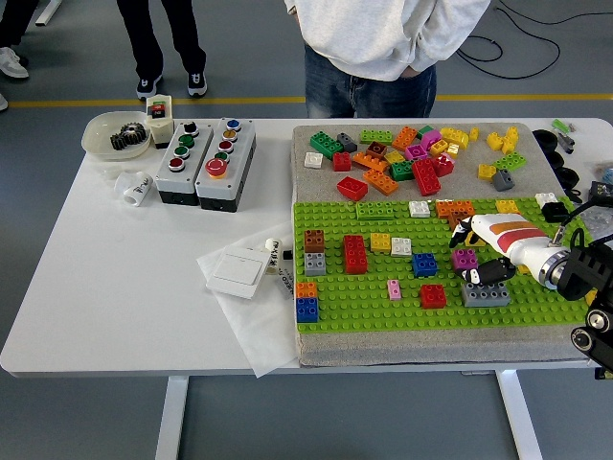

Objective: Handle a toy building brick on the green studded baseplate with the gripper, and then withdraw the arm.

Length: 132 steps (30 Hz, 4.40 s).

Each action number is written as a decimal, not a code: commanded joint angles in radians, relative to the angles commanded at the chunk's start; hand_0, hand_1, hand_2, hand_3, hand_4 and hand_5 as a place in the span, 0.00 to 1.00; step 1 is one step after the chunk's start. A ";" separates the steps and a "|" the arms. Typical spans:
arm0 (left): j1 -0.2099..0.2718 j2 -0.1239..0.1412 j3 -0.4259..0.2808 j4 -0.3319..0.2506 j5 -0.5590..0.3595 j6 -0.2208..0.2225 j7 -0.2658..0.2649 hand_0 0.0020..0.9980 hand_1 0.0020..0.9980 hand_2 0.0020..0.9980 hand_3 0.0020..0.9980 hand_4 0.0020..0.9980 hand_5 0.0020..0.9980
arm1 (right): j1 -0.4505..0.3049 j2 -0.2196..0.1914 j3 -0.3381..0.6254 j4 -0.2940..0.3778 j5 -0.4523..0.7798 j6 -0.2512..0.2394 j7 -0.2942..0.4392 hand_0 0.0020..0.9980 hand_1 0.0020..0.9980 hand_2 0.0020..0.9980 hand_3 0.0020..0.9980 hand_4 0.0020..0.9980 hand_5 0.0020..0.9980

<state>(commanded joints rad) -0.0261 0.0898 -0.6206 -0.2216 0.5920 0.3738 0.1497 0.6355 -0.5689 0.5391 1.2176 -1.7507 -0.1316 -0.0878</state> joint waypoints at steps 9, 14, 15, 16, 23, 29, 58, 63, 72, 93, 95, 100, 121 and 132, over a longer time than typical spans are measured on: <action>-0.002 0.002 0.005 -0.002 -0.004 0.002 -0.001 0.74 0.76 0.81 0.62 0.65 0.63 | 0.010 0.009 -0.009 -0.023 0.004 0.008 -0.004 0.59 0.60 0.63 0.59 0.82 0.20; -0.005 0.002 0.010 -0.003 -0.008 0.003 -0.001 0.74 0.76 0.81 0.62 0.65 0.63 | 0.015 0.013 -0.012 -0.030 0.000 0.005 -0.005 0.57 0.58 0.63 0.57 0.82 0.20; -0.006 0.002 0.010 -0.003 -0.009 0.003 0.000 0.74 0.76 0.81 0.62 0.65 0.63 | 0.017 0.013 -0.012 -0.033 -0.001 0.006 -0.005 0.57 0.58 0.63 0.57 0.82 0.20; -0.006 0.002 0.011 -0.003 -0.009 0.003 0.000 0.74 0.76 0.81 0.62 0.65 0.63 | 0.018 0.014 -0.012 -0.034 -0.001 0.006 -0.006 0.57 0.58 0.63 0.57 0.82 0.20; -0.009 0.000 0.007 -0.004 -0.004 0.004 0.003 0.74 0.76 0.81 0.62 0.65 0.63 | 0.024 0.018 -0.019 -0.057 -0.001 0.016 -0.006 0.55 0.57 0.61 0.56 0.80 0.19; -0.009 0.000 -0.001 -0.005 0.014 0.003 0.009 0.74 0.76 0.81 0.62 0.65 0.63 | 0.023 0.019 -0.022 -0.065 0.004 0.020 -0.002 0.52 0.56 0.60 0.55 0.80 0.19; -0.001 0.002 -0.016 -0.006 0.042 0.000 0.017 0.74 0.76 0.81 0.62 0.65 0.62 | 0.014 0.002 -0.001 -0.024 0.024 -0.010 0.007 0.37 0.45 0.51 0.48 0.72 0.17; -0.004 0.002 -0.014 -0.005 0.038 0.000 0.014 0.74 0.76 0.81 0.62 0.65 0.62 | 0.014 -0.004 0.016 0.004 0.023 -0.019 0.005 0.38 0.45 0.51 0.47 0.72 0.18; -0.002 0.006 -0.015 -0.005 0.040 0.001 0.014 0.74 0.76 0.81 0.62 0.65 0.62 | 0.007 -0.019 0.039 0.046 0.020 -0.020 -0.001 0.37 0.45 0.51 0.47 0.72 0.19; -0.001 0.006 -0.017 -0.004 0.044 0.001 0.016 0.74 0.76 0.81 0.62 0.65 0.62 | 0.003 -0.033 0.062 0.095 0.026 -0.018 -0.009 0.38 0.45 0.51 0.48 0.72 0.22; -0.002 0.005 -0.021 -0.005 0.048 0.001 0.018 0.74 0.76 0.81 0.62 0.65 0.62 | 0.008 -0.031 0.062 0.097 0.026 -0.017 -0.011 0.38 0.45 0.51 0.48 0.72 0.22; -0.002 0.004 -0.021 -0.004 0.047 0.001 0.018 0.74 0.76 0.81 0.62 0.65 0.62 | 0.008 -0.038 0.067 0.113 0.026 -0.016 -0.013 0.38 0.45 0.51 0.48 0.72 0.22; -0.008 0.004 -0.009 -0.002 0.024 0.003 0.009 0.74 0.75 0.81 0.62 0.65 0.62 | -0.025 -0.098 0.111 0.215 0.025 -0.008 -0.025 0.37 0.45 0.51 0.48 0.73 0.23; -0.011 0.009 0.009 -0.002 -0.001 0.004 -0.001 0.74 0.76 0.81 0.62 0.65 0.62 | -0.028 -0.201 0.084 0.318 0.142 0.040 -0.038 0.37 0.45 0.51 0.48 0.74 0.23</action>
<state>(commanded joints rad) -0.0374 0.0986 -0.6112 -0.2238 0.5906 0.3783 0.1488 0.6072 -0.7703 0.6230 1.5356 -1.6085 -0.0920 -0.1256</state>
